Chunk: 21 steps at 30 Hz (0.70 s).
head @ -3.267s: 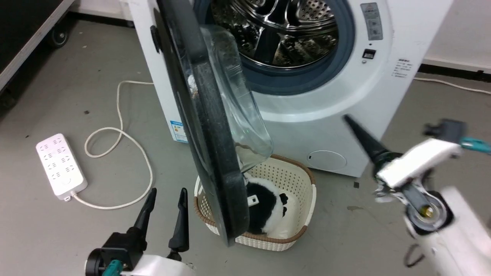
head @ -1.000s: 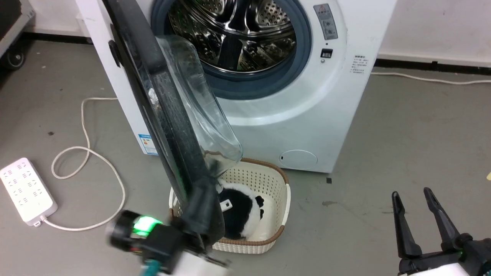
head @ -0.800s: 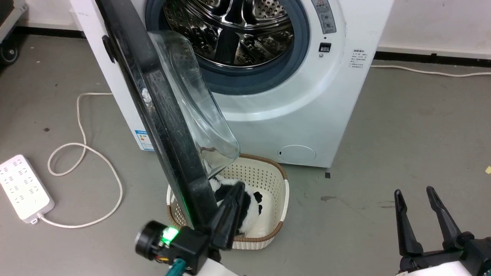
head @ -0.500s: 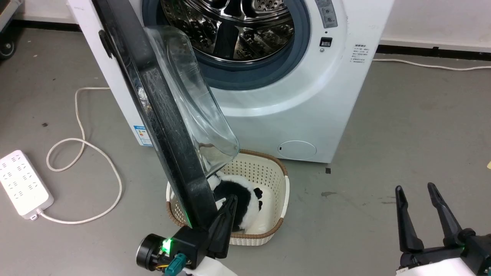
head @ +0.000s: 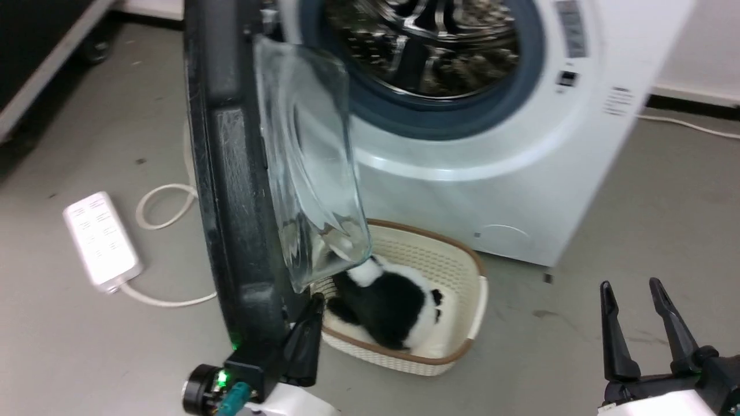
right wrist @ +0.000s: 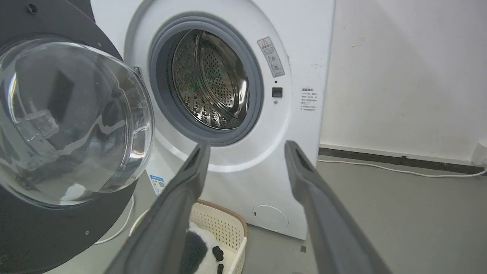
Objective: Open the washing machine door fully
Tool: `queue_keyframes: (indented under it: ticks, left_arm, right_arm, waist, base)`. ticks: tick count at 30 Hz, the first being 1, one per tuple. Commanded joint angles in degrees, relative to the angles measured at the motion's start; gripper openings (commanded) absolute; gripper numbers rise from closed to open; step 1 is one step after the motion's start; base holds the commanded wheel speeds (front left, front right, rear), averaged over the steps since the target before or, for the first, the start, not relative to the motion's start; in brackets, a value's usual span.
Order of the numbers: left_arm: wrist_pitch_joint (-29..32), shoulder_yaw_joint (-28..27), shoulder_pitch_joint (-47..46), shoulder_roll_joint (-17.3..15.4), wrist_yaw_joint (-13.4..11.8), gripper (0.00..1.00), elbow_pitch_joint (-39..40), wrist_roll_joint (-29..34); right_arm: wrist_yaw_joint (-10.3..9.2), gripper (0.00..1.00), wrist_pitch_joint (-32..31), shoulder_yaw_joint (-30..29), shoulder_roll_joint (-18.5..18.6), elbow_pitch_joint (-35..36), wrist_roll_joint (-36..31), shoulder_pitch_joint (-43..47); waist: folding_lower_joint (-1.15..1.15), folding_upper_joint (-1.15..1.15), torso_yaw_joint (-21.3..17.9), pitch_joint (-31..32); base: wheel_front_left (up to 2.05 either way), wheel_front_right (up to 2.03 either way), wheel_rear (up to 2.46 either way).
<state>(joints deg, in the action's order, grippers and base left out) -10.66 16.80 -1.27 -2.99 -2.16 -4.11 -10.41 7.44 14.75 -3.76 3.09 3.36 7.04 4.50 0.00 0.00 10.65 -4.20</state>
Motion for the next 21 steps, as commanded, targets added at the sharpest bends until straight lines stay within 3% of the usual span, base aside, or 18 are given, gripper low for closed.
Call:
queue_keyframes:
  ticks: [1, 6, 11, 21]
  left_arm:
    - [-0.5, -1.1, 0.5, -0.7, -0.5, 0.0, 0.2, -0.5]
    - [-0.3, -4.1, 0.3, -1.9, -1.5, 0.0, 0.4, -2.2]
    - [0.2, -8.6, -1.0, -4.0, -2.5, 0.0, 0.7, -4.7]
    - [2.6, -18.3, -7.9, -11.5, -0.9, 0.0, -2.9, -11.0]
  right_arm:
    - [0.05, 1.0, 0.2, 0.1, -0.2, 0.0, -0.2, 0.6]
    - [0.05, 1.0, 0.2, 0.8, -0.2, 0.3, -1.3, 0.4]
    - [0.05, 1.0, 0.2, 1.9, -0.2, 0.6, -3.0, -0.6]
    - [0.05, 1.0, 0.2, 2.8, -0.2, 1.3, -7.5, -3.8]
  waist:
    - [0.0, 0.0, 3.9, 0.0]
    - [0.0, 0.0, 9.4, -1.3]
    - [0.0, 0.0, 12.5, -4.0]
    - [0.0, 0.0, 12.8, -11.5]
  base:
    - [0.0, 0.0, 0.0]
    - [0.0, 0.0, 0.0]
    - [0.0, 0.0, 0.0]
    - [0.0, 0.0, 0.0]
